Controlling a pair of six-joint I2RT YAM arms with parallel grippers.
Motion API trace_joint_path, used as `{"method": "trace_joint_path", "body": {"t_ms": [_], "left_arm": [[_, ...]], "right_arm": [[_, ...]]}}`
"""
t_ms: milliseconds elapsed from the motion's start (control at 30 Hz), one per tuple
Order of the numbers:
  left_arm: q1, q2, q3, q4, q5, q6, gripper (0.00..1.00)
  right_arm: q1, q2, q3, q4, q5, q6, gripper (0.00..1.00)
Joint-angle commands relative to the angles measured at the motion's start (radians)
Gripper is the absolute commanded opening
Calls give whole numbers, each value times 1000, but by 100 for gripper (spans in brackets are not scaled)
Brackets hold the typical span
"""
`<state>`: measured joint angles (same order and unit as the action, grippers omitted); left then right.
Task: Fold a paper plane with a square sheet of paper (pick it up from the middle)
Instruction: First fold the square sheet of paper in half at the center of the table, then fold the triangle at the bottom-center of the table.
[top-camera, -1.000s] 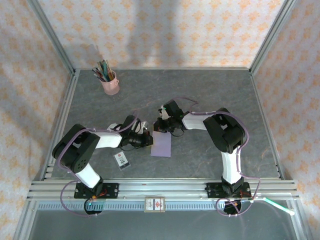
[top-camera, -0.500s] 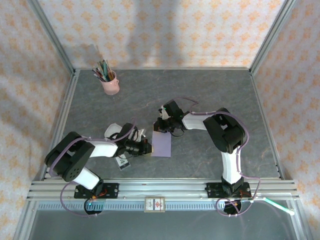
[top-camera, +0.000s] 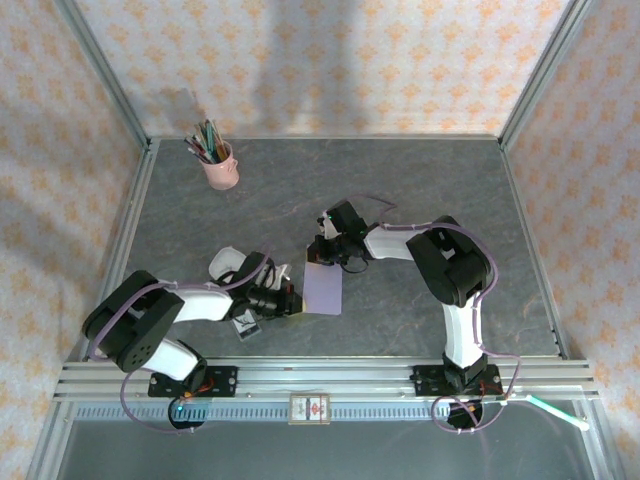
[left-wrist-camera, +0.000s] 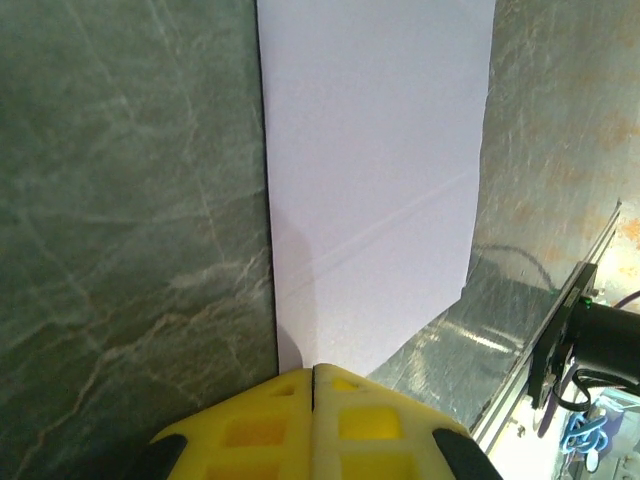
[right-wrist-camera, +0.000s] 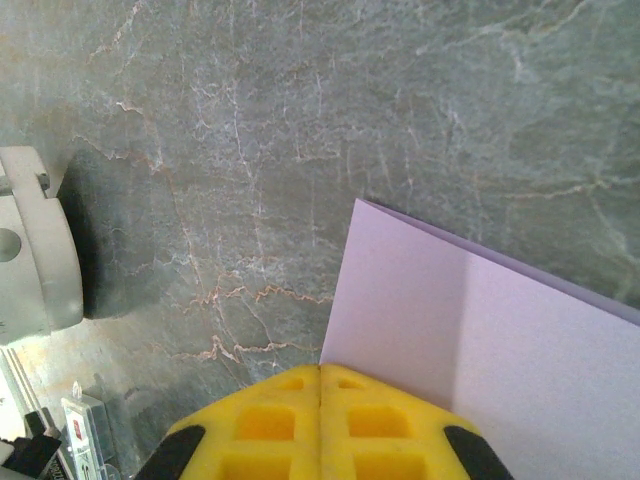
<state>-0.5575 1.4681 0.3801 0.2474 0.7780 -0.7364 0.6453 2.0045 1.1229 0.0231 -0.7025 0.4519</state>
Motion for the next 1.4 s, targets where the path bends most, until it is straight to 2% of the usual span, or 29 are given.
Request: {"method": "trace_joint_path", "body": {"t_ms": [0,267,467,600,700,867,1033,1200,1367], "left_arm": [[-22,-19,-42,-144,23,-11,0],[-23,-137,16,-198,33,7,2],[17,-253,116,-290,-119,41,13],[29,-272,125,-258,-187,-5,15],[14,-236,112,-141,-170,-89,16],[-52,-91,166,5,-191,-137,17],[-56,65,268,-31,-227,-83,17],[-57,186,330,-50,-222,-48,15],[-57,233,320,-51,-226,-31,15]], "right_arm": [[-7,48,-34,-149,121,-14,1],[-6,51,-15,-157,93,-44,1],[1,-20,43,-201,29,-144,6],[1,-124,34,-230,9,-188,14],[-2,-240,-20,-256,69,-195,22],[-3,-442,-167,-376,366,-131,31],[42,-611,-323,-322,376,-9,41],[121,-672,-411,-248,392,93,43],[161,-693,-498,-145,339,182,43]]}}
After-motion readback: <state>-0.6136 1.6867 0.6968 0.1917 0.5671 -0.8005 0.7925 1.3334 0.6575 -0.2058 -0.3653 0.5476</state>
